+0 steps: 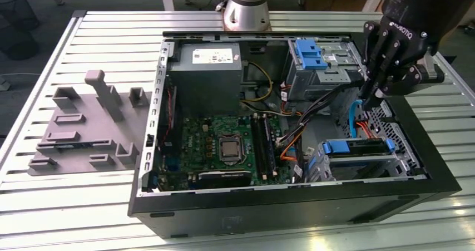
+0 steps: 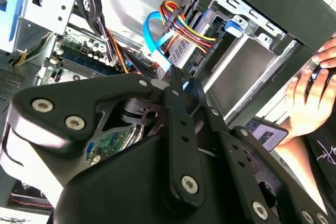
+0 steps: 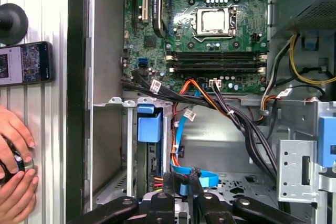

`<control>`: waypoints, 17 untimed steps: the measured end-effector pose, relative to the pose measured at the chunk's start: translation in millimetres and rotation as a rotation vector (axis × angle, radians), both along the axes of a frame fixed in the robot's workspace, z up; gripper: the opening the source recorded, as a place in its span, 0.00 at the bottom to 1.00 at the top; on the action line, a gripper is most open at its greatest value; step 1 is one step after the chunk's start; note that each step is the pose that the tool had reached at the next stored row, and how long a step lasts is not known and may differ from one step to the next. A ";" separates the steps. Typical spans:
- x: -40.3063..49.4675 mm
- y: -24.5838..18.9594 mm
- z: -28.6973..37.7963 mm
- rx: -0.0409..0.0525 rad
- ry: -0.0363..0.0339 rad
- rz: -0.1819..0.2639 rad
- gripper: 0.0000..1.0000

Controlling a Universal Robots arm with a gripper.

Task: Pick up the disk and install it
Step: 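Insert the second disk wire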

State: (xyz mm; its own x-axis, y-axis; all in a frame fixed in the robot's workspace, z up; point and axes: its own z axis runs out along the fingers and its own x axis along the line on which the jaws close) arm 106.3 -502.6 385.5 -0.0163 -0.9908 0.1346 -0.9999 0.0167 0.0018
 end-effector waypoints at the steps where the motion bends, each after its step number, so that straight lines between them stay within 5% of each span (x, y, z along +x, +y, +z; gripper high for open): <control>1: 0.0 0.1 -0.9 -0.0006 0.0000 0.000 0.25; 3: 0.0 0.2 -2.8 -0.0044 0.0000 0.000 0.25; 11: 0.0 0.1 -9.2 -0.0474 -0.0020 0.000 0.17; 15: 0.0 -0.8 -11.3 -0.0416 -0.0022 0.000 0.16; 17: -0.1 -1.3 -11.9 -0.0161 -0.0026 0.000 0.16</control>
State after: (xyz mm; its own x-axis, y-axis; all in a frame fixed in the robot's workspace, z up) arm 106.3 -503.9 373.6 -0.0171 -0.9885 0.1504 -0.9999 0.0171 -0.0010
